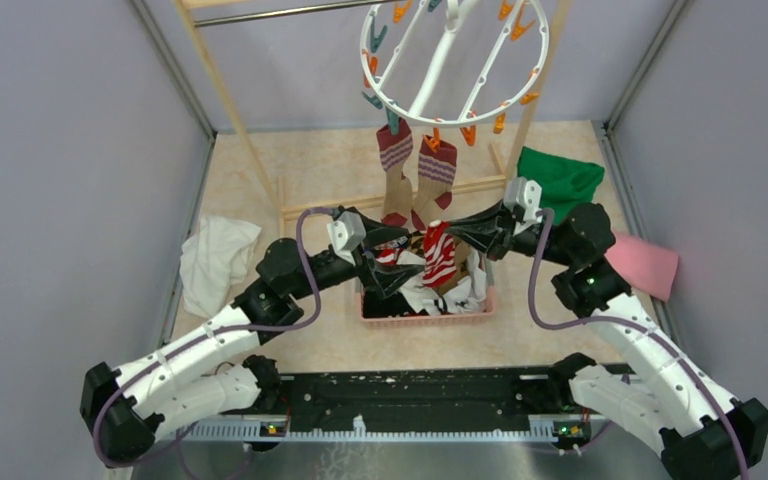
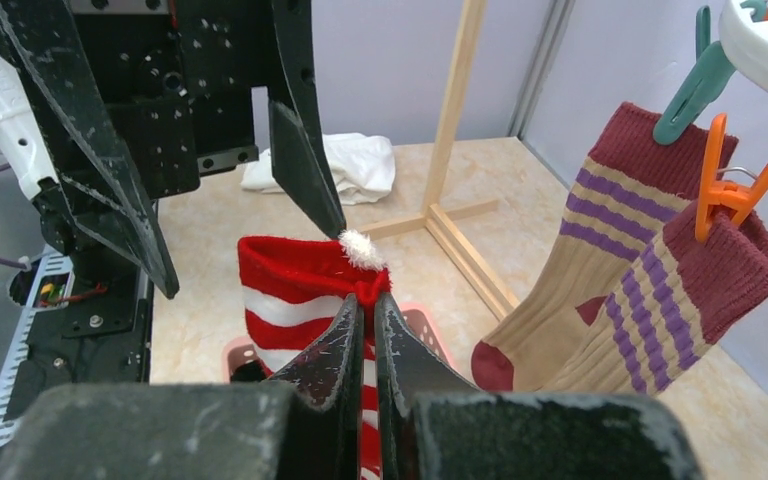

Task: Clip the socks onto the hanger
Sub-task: Pick up the sock from the bin.

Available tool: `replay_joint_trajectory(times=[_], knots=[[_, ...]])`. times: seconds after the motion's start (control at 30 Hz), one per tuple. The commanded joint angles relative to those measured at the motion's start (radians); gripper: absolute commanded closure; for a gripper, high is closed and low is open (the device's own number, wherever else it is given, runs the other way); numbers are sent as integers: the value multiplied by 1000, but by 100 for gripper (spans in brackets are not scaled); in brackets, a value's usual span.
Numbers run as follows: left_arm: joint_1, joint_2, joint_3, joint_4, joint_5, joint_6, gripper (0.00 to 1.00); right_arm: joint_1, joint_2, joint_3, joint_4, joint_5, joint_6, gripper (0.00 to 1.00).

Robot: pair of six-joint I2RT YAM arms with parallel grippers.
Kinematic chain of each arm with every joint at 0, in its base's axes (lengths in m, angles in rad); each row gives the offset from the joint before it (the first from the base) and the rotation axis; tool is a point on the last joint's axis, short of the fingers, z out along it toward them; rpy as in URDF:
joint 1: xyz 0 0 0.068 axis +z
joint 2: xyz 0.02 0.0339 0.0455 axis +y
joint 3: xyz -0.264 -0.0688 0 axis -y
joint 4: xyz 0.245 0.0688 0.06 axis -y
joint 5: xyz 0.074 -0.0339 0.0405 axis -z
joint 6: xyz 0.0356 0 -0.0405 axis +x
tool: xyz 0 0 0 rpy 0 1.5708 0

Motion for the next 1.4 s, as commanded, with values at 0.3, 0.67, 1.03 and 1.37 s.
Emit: replay_joint_trajectory(times=[0.3, 0.67, 1.03, 1.37], knots=[[-88, 108, 28, 227, -157, 27, 37, -5, 22, 39, 26, 14, 16, 100], [-90, 140, 46, 236, -197, 42, 53, -6, 13, 27, 25, -5, 34, 100], [-89, 153, 51, 264, -209, 34, 100, -20, 3, 9, 23, -5, 30, 100], [-89, 133, 44, 195, -214, 39, 100, -68, -7, -20, 78, -20, 90, 76]])
